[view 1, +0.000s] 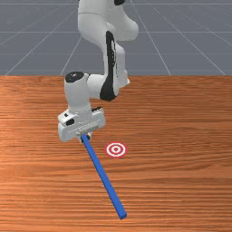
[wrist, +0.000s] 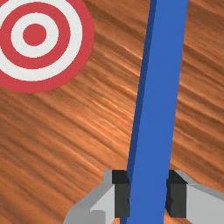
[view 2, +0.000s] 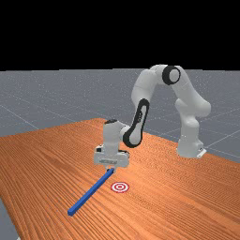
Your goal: Pull the pivot to the target area
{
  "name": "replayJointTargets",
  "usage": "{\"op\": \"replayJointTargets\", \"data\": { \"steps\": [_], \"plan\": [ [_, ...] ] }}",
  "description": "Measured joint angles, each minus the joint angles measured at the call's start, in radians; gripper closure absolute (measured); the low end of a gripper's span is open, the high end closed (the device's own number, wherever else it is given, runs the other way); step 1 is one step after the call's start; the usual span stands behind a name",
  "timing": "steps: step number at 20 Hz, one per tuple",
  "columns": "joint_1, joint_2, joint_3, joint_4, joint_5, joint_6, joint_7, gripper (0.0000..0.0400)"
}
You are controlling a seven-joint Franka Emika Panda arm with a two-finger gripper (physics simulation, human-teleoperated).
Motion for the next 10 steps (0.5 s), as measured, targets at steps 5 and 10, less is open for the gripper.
{"op": "replayJointTargets", "data": {
  "steps": [5,10],
  "plan": [
    [0.070,-0.017,0.014,-0.036,-0.012,0.024,0.042,0.0299],
    [0.089,-0.021,0.026,-0.044,-0.025,0.026,0.031,0.0299]
  ]
}}
